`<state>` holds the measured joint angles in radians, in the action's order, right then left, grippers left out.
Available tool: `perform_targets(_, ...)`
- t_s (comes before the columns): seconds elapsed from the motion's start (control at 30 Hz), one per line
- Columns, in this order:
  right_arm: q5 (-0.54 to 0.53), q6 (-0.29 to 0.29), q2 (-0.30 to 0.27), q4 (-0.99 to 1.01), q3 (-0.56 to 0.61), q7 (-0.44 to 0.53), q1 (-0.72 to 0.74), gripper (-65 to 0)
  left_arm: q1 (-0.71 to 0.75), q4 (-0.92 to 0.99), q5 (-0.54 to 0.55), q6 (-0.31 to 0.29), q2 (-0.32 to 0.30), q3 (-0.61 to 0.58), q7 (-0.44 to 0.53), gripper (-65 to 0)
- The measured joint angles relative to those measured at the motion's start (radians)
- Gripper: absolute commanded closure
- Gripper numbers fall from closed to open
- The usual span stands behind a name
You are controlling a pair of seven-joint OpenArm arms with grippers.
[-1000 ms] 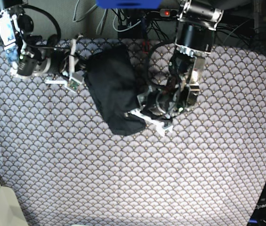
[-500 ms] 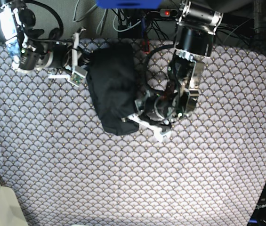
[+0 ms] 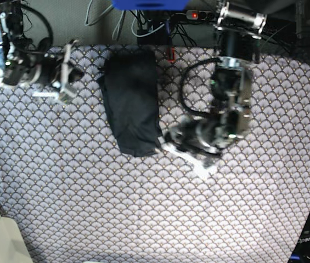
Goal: Fold the T-shirt properly
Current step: 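Drag the bundle's end with the left gripper, rotating the bundle upright, then pull the bundle's end with the right gripper toward the robot base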
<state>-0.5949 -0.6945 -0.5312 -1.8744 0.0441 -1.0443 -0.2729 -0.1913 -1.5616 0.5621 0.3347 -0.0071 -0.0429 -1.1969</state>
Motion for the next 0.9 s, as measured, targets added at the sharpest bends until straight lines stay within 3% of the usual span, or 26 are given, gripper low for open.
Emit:
perform_targets(0.27, -0.006, 0.000, 0.026, -0.093, -0.077, -0.017, 0.047, 0.0, 0.104, -0.224, -0.003, 0.000, -0.071, 0.172, -0.147, 0.0)
perform_targets(0.6, -0.011, 0.000, 0.216, -0.092, -0.074, -0.158, 0.153, 0.0, 0.257, -0.260, -0.003, -0.006, -0.177, 0.392, -0.151, 0.0)
perform_targets(0.8, -0.013, 0.000, 0.258, -0.095, -0.005, -0.213, 0.216, 0.0, 0.271, -0.256, -0.003, -0.006, -0.192, 0.404, -0.157, 0.0)
perform_targets(0.9, -0.007, 0.000, 0.309, -0.096, -0.005, -0.267, 0.227, 0.0, 0.268, -0.256, -0.003, -0.006, -0.186, 0.401, -0.157, 0.0)
